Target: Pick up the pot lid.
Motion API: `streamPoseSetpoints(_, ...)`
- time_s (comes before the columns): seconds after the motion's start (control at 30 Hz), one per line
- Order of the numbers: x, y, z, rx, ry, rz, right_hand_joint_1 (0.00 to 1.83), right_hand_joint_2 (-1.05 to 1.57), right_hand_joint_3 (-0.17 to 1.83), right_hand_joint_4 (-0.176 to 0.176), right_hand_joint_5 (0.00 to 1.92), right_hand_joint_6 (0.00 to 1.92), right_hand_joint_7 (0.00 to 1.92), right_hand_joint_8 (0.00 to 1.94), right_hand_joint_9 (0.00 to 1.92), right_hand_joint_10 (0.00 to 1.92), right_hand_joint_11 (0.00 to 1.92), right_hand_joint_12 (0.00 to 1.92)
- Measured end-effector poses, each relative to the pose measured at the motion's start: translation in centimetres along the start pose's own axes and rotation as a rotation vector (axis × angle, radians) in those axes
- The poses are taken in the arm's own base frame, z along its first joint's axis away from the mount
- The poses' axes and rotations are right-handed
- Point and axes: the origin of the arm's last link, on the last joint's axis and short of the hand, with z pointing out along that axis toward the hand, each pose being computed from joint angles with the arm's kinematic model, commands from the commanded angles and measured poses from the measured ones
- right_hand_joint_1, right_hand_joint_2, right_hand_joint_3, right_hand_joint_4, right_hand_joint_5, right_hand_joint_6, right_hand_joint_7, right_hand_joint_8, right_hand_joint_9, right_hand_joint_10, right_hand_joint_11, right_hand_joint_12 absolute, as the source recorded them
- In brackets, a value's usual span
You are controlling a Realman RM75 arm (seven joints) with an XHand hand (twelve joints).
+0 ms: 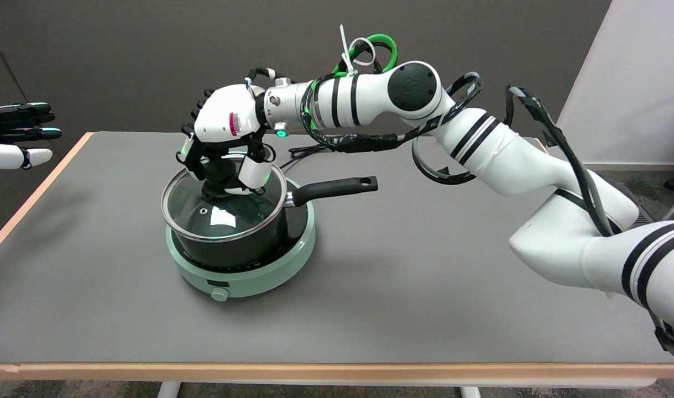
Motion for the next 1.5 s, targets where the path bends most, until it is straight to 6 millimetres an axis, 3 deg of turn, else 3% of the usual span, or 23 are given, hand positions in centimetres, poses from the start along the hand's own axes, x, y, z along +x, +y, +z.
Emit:
streamPoseSetpoints(0.07,0.0,0.0,0.0,0.001,0.002,0.004,0.93,1.06,0.32,0.176,0.78,1.33,0.88,0.92,0.82,1.13,0.47,1.28)
streamPoseSetpoints(0.1,0.0,0.0,0.0,0.000,0.004,0.005,1.03,1.06,0.30,0.116,0.77,1.34,0.90,1.04,0.84,1.17,0.48,1.31)
streamPoseSetpoints(0.13,0.0,0.0,0.0,-0.004,0.009,0.008,1.18,1.07,0.26,0.018,0.76,1.34,0.92,1.18,0.85,1.20,0.49,1.32)
streamPoseSetpoints(0.23,0.0,0.0,0.0,-0.003,0.013,0.015,1.18,1.06,0.28,-0.002,0.74,1.36,0.91,1.23,0.85,1.29,0.51,1.35)
streamPoseSetpoints(0.87,-0.3,0.1,0.0,-0.010,0.024,0.039,1.20,1.02,0.33,-0.045,0.75,1.31,0.97,1.19,0.88,1.44,0.55,1.38)
streamPoseSetpoints(1.07,-0.3,0.2,-0.1,-0.016,0.028,0.041,1.20,1.01,0.34,-0.031,0.77,1.30,0.98,1.15,0.90,1.42,0.63,1.31)
streamPoseSetpoints(1.5,1.7,0.5,-0.2,-0.005,0.049,0.020,1.21,0.99,0.36,-0.048,0.78,1.29,1.01,1.12,0.92,1.43,0.66,1.36)
